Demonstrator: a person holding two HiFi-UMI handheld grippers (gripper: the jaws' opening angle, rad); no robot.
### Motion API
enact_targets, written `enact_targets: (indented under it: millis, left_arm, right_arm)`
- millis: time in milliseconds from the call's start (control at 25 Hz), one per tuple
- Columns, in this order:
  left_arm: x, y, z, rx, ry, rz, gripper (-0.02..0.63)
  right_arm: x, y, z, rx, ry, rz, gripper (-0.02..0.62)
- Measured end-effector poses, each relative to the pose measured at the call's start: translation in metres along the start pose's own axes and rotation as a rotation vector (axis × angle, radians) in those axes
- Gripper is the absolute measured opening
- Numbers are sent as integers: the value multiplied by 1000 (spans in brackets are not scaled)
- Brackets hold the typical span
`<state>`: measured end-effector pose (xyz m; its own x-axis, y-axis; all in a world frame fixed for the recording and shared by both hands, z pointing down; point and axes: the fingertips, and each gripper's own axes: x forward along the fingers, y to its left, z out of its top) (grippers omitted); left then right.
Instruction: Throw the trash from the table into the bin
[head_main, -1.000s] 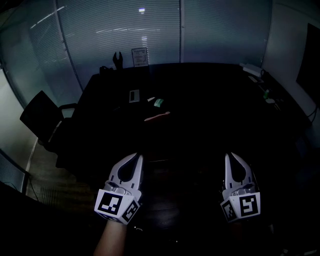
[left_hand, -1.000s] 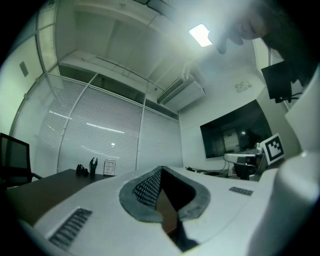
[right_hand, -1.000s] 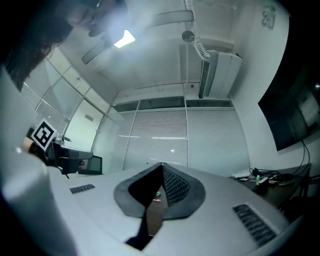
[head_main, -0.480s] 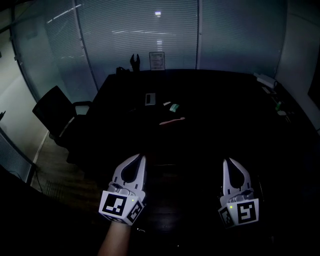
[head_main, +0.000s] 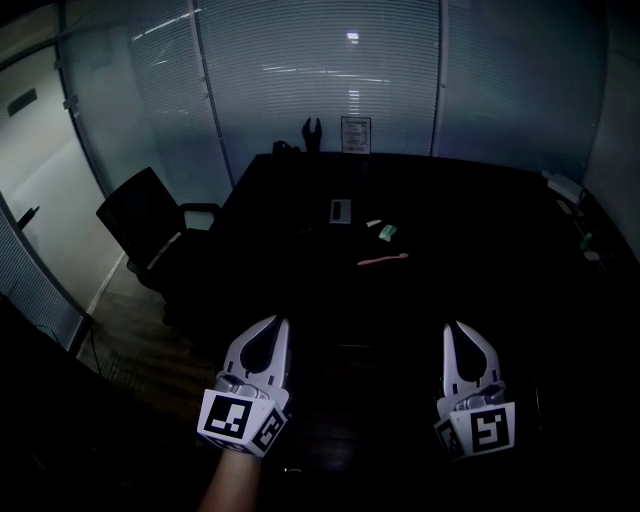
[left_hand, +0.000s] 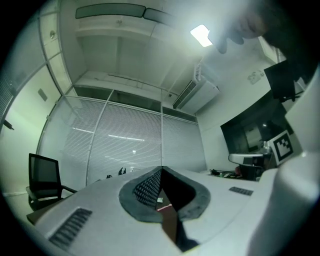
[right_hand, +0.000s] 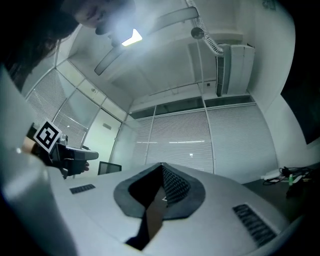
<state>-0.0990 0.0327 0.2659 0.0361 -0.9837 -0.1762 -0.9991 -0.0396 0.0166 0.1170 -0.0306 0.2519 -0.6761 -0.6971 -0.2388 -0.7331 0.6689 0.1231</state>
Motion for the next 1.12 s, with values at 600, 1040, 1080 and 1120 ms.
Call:
enact_targets:
  millis: [600,1040,1080,1120]
  left_arm:
    - [-4,131,9,6,-11,50,0]
    - [-5,244,8,7,-20,57,0]
    - [-5,250,9,8,-15,62,0]
    - [-5,256,9,8,-12,65,0]
  right_arm:
    - [106,87,2,20,-20,19,5]
    - [190,167,-10,23,-37,44,5]
    - [195,173,-12,21,-35,50,5]
    - [200,178,-15,17,-33,55,5]
